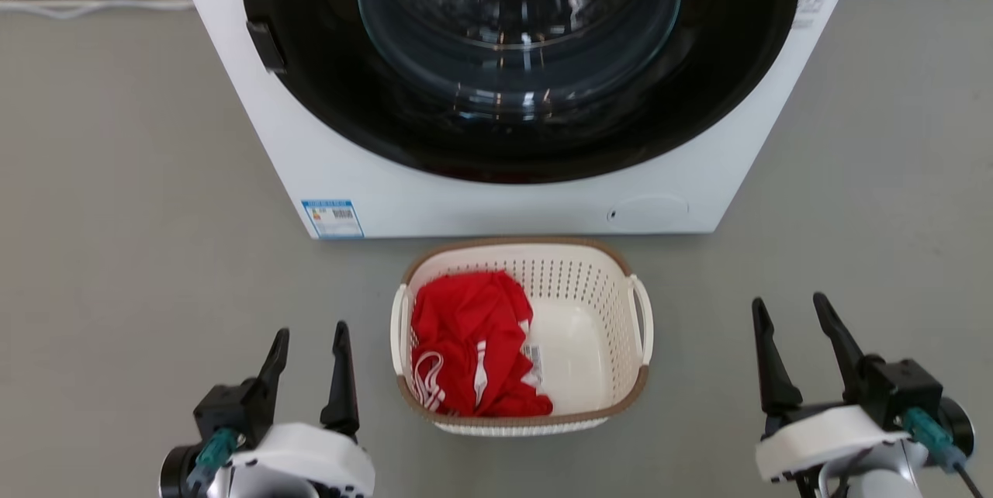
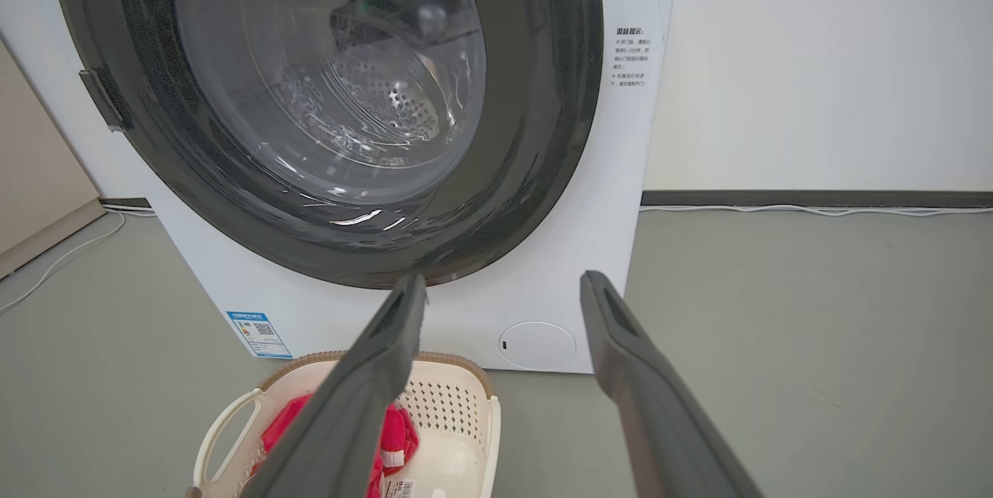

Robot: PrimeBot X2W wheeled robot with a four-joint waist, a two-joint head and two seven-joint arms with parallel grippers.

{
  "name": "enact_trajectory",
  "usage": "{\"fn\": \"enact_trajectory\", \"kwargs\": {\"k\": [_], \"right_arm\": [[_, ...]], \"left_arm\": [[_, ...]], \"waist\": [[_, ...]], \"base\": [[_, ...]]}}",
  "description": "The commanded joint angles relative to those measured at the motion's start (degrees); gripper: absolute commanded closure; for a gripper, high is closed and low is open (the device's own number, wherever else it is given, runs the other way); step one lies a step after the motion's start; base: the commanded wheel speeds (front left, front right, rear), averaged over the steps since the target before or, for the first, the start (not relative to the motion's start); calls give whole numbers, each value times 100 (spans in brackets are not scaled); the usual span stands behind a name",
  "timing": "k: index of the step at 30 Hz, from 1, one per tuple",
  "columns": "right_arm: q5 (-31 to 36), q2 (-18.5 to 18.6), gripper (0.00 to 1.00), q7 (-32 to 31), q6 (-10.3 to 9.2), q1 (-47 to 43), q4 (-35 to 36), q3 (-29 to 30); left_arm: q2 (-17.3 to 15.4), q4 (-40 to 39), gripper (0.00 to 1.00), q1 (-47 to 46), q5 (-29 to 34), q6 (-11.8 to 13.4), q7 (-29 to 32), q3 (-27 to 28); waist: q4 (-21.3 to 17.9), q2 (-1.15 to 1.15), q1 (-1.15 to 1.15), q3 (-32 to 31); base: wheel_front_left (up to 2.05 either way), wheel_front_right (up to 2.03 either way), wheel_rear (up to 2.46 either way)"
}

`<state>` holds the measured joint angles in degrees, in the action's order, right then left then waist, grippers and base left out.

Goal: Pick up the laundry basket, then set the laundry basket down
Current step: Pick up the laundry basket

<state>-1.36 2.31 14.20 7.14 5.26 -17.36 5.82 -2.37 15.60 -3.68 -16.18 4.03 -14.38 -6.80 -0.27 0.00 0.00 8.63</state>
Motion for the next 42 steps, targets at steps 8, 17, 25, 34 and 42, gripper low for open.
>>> {"fn": "enact_trajectory", "kwargs": {"k": [8, 17, 25, 34, 42], "right_arm": [[-27, 57, 0, 80, 35, 704, -283, -66], [68, 57, 0, 80, 35, 1349, -1113, 76], [184, 57, 0, 80, 35, 1875, -1813, 181], [389, 57, 0, 80, 35, 2585, -2605, 233], [532, 57, 0, 80, 35, 3120, -3169, 241]], "left_arm": [[-51, 198, 0, -720, -134, 92, -62, -80], [-51, 1082, 0, -1426, -384, 118, -62, -448], [-51, 1648, 0, -2083, -547, 140, -62, -681], [-51, 2487, 0, -2924, -790, 144, -62, -1030], [-51, 3119, 0, -3545, -1035, 174, -62, -1355]], "waist": [[14, 0, 0, 624], [29, 0, 0, 1215], [69, 0, 0, 1657], [158, 0, 0, 2299], [199, 0, 0, 2728]], "base": [[0, 0, 0], [0, 0, 0], [0, 0, 0], [0, 0, 0], [0, 0, 0]]}}
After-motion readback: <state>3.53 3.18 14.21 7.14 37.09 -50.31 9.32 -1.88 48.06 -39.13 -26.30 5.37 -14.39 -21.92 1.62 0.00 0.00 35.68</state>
